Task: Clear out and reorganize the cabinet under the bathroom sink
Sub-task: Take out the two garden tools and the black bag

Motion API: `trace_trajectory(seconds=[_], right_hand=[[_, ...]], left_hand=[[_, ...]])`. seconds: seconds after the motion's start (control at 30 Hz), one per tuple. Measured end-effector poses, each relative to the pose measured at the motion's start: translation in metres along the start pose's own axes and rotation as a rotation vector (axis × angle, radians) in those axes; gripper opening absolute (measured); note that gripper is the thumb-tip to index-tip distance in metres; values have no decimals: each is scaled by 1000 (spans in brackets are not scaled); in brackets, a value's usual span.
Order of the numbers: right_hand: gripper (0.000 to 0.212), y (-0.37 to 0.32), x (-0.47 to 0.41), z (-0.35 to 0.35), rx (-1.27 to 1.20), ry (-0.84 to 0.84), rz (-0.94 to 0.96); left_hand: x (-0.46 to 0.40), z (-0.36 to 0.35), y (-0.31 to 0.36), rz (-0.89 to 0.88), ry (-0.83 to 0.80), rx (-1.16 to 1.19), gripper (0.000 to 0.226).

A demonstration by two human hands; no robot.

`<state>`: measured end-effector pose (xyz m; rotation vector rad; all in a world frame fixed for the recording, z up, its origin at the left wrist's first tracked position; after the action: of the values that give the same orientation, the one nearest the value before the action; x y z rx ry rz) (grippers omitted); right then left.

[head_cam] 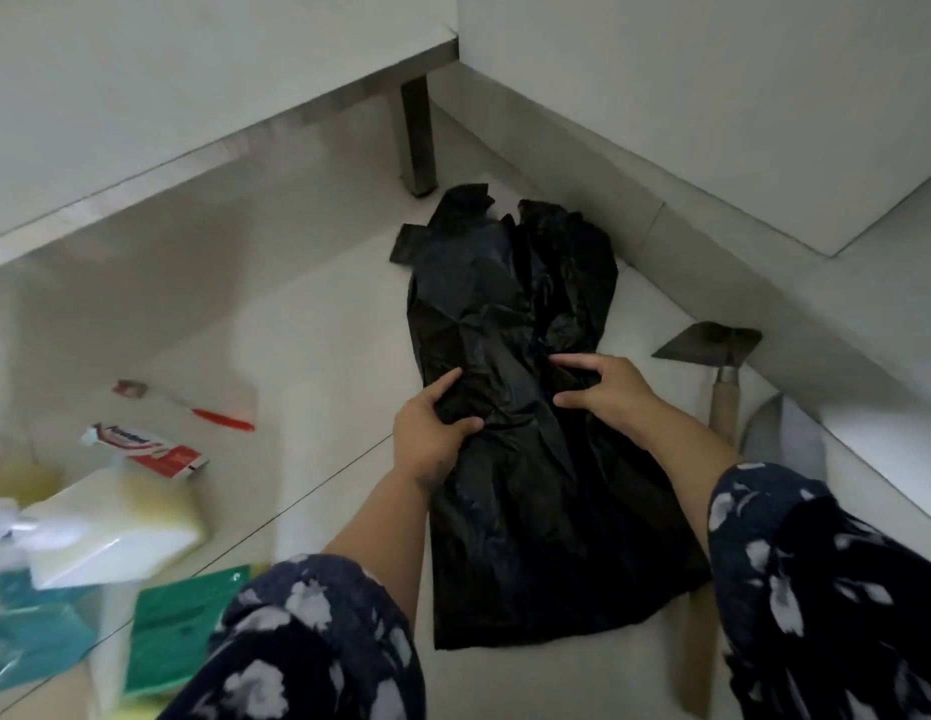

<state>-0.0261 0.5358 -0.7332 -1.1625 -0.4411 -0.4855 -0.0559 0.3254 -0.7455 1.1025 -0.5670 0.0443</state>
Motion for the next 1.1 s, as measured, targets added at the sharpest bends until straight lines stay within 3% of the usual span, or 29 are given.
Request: trace_trajectory(seconds=[0.13,0.27,0.4,0.47,0.57,0.7,0.93,1.1], right_hand=[[56,-9,6,10,-5,-33,-15],[55,-44,22,28,174,-137,-94],[62,-91,40,33,607,-205,-81],[62,-115,53,23,878,-212,-70],[61,-148,76,-9,1123,-250,-31],[61,-180,102,-74,1284,-360,59],[56,-226,116,-179,1381,-477,167],[52,-253,77,-231,1371,-555,249]], left_hand=[[0,5,-8,11,-1,30,68],[16,26,7,66,-22,62,59],[36,58,27,53,24,-155,53],[51,73,37,29,-75,-364,50],[79,100,44,57,-208,-633,42],[114,147,38,67,-180,-778,39],[149,234,6,86,-62,-826,36],[122,295,16,45,46,-759,33]])
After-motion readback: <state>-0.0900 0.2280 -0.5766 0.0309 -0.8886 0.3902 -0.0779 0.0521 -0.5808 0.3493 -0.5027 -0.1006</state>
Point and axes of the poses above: each hand's wrist, its own x-axis away from the middle knuckle, its own z-axis out of the back of the hand, y = z × x, the point moved 4 cm from there along -x, towards the middle knuckle, and after that the axes turned 7 degrees about -y, right-handed, at the moved point
